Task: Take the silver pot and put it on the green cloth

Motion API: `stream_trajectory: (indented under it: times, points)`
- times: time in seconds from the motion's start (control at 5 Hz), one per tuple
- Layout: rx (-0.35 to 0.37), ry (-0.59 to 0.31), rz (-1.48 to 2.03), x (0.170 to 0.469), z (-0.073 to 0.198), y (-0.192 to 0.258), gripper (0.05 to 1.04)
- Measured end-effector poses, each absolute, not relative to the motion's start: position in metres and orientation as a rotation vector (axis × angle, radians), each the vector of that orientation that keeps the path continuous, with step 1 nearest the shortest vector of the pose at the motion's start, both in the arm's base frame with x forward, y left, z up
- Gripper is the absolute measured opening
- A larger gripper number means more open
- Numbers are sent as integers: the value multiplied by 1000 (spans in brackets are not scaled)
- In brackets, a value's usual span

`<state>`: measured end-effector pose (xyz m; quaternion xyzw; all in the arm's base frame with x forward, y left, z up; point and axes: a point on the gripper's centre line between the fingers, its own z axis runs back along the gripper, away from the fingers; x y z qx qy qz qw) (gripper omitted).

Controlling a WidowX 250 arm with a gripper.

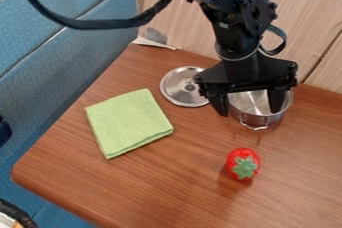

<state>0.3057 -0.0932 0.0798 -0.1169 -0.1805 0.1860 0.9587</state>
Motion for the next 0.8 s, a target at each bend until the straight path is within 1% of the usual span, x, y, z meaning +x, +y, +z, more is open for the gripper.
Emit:
stream_trajectory:
  times: [0.2, 0.6, 0.8]
  points:
    - [-225, -339, 380, 304, 71, -93, 1000]
    - [-211, -320, 499, 323, 49, -68, 1000]
    - [-209, -338, 565, 342, 37, -54, 1000]
